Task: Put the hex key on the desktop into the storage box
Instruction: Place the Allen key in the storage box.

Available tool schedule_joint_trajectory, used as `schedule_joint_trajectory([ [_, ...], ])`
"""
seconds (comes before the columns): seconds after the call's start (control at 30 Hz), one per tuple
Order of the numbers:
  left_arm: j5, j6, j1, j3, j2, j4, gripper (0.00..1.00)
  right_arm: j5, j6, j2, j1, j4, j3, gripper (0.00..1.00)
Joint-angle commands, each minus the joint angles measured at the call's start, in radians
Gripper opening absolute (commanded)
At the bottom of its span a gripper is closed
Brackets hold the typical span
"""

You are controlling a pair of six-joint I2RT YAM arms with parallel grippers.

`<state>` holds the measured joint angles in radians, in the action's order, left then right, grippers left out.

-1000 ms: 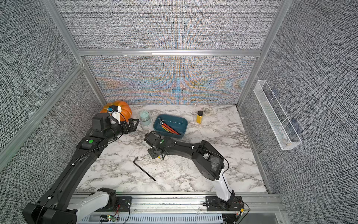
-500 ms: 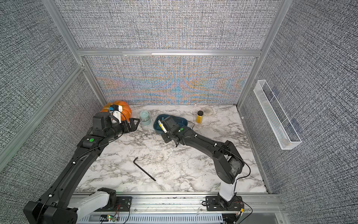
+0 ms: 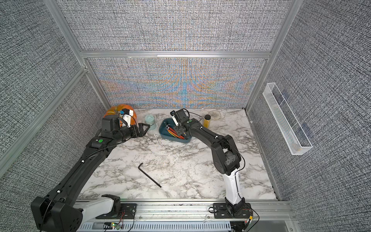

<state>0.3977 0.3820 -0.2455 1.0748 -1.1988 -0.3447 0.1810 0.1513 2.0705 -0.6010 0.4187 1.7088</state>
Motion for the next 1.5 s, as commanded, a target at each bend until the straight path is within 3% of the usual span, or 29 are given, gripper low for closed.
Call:
schedule_joint_trajectory([
  [0.0, 0.106, -0.034, 0.002, 0.013, -0.020, 0.041, 1.00, -0.008, 0.063, 0.031, 0.006, -0.002, 0.035, 0.00],
  [0.3, 0.184, -0.026, 0.002, 0.038, -0.136, 0.058, 1.00, -0.096, 0.064, 0.093, 0.006, -0.021, 0.049, 0.00],
  [0.7, 0.159, -0.010, -0.002, 0.061, -0.237, 0.062, 1.00, -0.133, 0.057, 0.156, 0.006, -0.023, 0.067, 0.00],
  [1.1, 0.162, -0.008, -0.008, 0.067, -0.248, 0.073, 1.00, -0.153, 0.030, 0.184, 0.005, -0.031, 0.077, 0.00],
  [1.2, 0.160, -0.006, -0.009, 0.066, -0.248, 0.072, 1.00, -0.156, 0.025, 0.183, 0.004, -0.029, 0.080, 0.13],
  [1.4, 0.154, 0.003, -0.012, 0.062, -0.240, 0.073, 1.00, -0.175, 0.021, 0.170, 0.004, -0.045, 0.060, 0.50],
  [1.47, 0.151, 0.002, -0.015, 0.062, -0.236, 0.072, 1.00, -0.178, 0.016, 0.158, 0.004, -0.060, 0.048, 0.57],
])
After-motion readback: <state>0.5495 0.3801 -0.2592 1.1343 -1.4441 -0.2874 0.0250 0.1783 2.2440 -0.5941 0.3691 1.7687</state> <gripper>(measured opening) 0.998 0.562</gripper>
